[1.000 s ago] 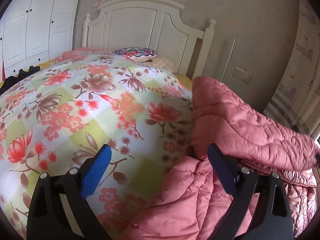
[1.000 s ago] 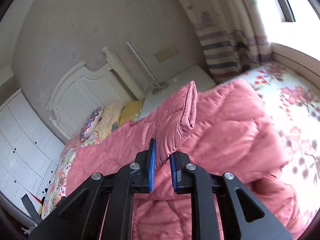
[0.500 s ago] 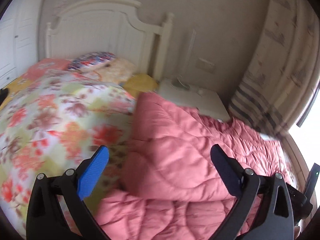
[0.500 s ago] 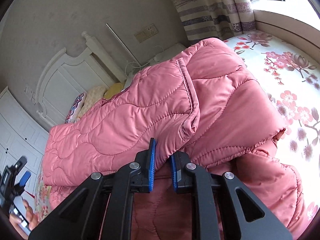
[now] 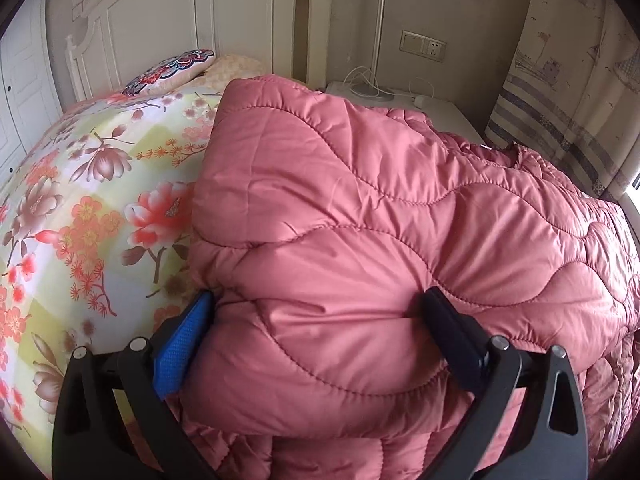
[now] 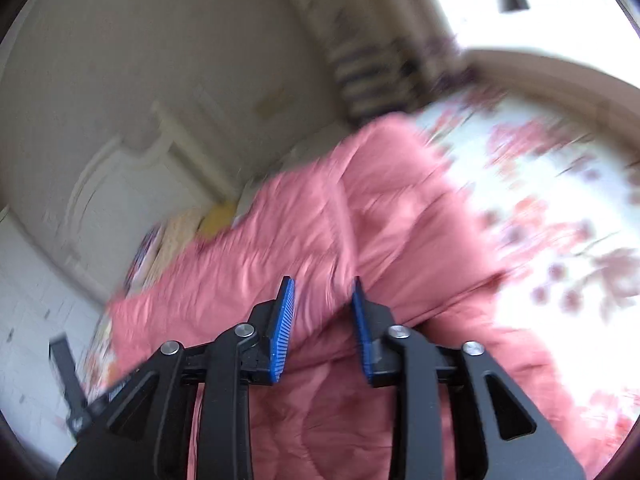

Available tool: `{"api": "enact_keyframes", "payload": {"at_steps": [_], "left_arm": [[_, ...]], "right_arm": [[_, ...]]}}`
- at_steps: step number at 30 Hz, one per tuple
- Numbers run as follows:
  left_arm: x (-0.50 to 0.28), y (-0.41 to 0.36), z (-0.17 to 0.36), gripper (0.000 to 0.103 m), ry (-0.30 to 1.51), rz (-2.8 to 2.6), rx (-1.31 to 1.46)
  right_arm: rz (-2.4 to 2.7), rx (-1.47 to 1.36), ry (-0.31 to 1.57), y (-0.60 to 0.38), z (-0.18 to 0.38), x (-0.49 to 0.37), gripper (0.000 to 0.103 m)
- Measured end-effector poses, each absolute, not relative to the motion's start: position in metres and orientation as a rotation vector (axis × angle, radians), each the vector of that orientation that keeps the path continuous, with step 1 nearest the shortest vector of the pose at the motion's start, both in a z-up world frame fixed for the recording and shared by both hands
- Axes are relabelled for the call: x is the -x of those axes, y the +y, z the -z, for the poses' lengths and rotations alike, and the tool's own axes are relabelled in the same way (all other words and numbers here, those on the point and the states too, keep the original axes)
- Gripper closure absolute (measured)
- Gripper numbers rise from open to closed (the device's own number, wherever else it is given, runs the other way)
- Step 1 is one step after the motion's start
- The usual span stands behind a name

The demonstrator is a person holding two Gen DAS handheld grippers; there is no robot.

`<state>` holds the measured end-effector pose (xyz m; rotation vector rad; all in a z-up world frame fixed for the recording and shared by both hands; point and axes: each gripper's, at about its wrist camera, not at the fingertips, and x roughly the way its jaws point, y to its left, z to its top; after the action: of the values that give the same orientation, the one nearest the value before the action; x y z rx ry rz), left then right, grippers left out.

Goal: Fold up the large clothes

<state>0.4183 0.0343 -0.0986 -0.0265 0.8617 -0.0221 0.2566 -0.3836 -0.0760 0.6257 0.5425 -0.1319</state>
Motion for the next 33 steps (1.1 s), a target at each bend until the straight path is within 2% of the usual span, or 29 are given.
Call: {"api": "enact_keyframes", "payload": {"at_steps": [3, 6, 7, 10, 15, 18, 21, 24, 28, 33], "left_arm": [[-0.417, 0.031, 0.098, 0.002, 0.858, 0.017, 0.020], [-0.417, 0.031, 0.098, 0.002, 0.858, 0.020, 0.024], [-0.417, 0.032, 0.098, 0.002, 0.858, 0.020, 0.026], [-0.417, 0.033, 0.097, 0.002, 0.859, 0.026, 0.034], [-0.420, 0.053, 0.081, 0.002, 0.885, 0.078, 0.166], [-0.426, 0.079, 0.052, 0.002, 0.825, 0.135, 0.382], [-0.447, 0.079, 0.031, 0.002, 0.778, 0.124, 0.394], [-0.490, 0.060, 0.046, 0.002, 0.872, 0.120, 0.295], [-0.524, 0.066, 0.097, 0.002, 1.003, 0.038, 0.256], [-0.524, 0.077, 0.076, 0.003, 0.991, 0.037, 0.314]], "right_arm": [[0.133, -0.461, 0.434, -0.370, 0.041, -0.250, 0.069], [0.034, -0.250, 0.554, -0.336, 0.030, -0.283, 0.061], [0.022, -0.183, 0.616, -0.325, 0.036, -0.297, 0.056], [0.041, -0.072, 0.773, -0.308, 0.068, -0.327, 0.051], [0.079, -0.005, 0.809, -0.302, 0.090, -0.334, 0.045], [0.084, 0.011, 0.807, -0.299, 0.092, -0.333, 0.044], [0.073, -0.011, 0.802, -0.302, 0.094, -0.330, 0.043], [0.069, -0.020, 0.800, -0.303, 0.094, -0.329, 0.043], [0.062, -0.023, 0.796, -0.302, 0.092, -0.329, 0.042], [0.050, -0.029, 0.796, -0.302, 0.091, -0.329, 0.039]]}}
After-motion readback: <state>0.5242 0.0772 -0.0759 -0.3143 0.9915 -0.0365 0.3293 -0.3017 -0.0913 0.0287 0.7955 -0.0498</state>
